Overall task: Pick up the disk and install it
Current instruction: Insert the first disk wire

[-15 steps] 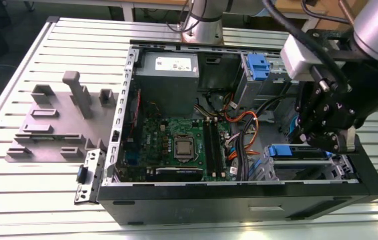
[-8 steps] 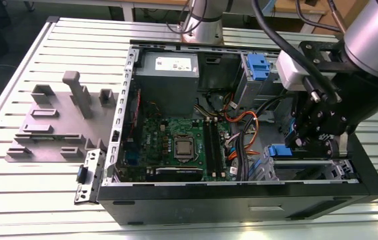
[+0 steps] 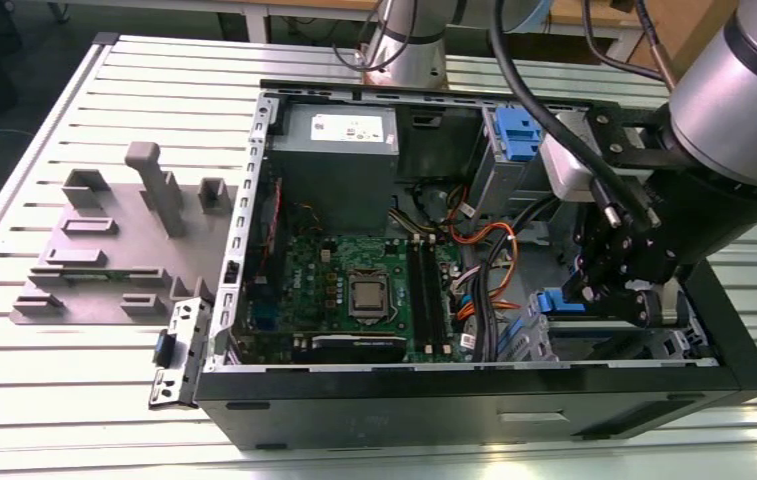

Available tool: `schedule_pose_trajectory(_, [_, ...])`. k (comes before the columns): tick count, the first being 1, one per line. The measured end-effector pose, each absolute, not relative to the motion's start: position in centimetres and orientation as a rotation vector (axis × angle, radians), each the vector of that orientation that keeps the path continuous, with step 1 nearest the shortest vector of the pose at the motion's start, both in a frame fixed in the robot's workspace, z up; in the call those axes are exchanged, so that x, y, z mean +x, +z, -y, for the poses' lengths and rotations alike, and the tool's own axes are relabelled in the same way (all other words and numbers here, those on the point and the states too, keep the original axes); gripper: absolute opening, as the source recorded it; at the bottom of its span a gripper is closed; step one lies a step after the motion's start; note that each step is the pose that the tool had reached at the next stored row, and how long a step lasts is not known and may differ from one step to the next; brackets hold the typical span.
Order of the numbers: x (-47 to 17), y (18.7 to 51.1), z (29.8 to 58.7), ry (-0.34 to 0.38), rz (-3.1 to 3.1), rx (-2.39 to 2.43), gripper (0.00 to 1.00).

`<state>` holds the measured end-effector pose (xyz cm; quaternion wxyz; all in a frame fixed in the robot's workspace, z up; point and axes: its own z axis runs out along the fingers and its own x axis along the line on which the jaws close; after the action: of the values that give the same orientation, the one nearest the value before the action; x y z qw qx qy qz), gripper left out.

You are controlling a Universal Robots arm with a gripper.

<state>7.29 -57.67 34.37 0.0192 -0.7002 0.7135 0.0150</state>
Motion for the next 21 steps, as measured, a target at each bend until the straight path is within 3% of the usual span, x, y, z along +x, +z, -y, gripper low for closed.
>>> schedule_pose_trajectory(21, [9.9, 34.3, 57.7, 0.047, -2.215, -2.174, 0.11])
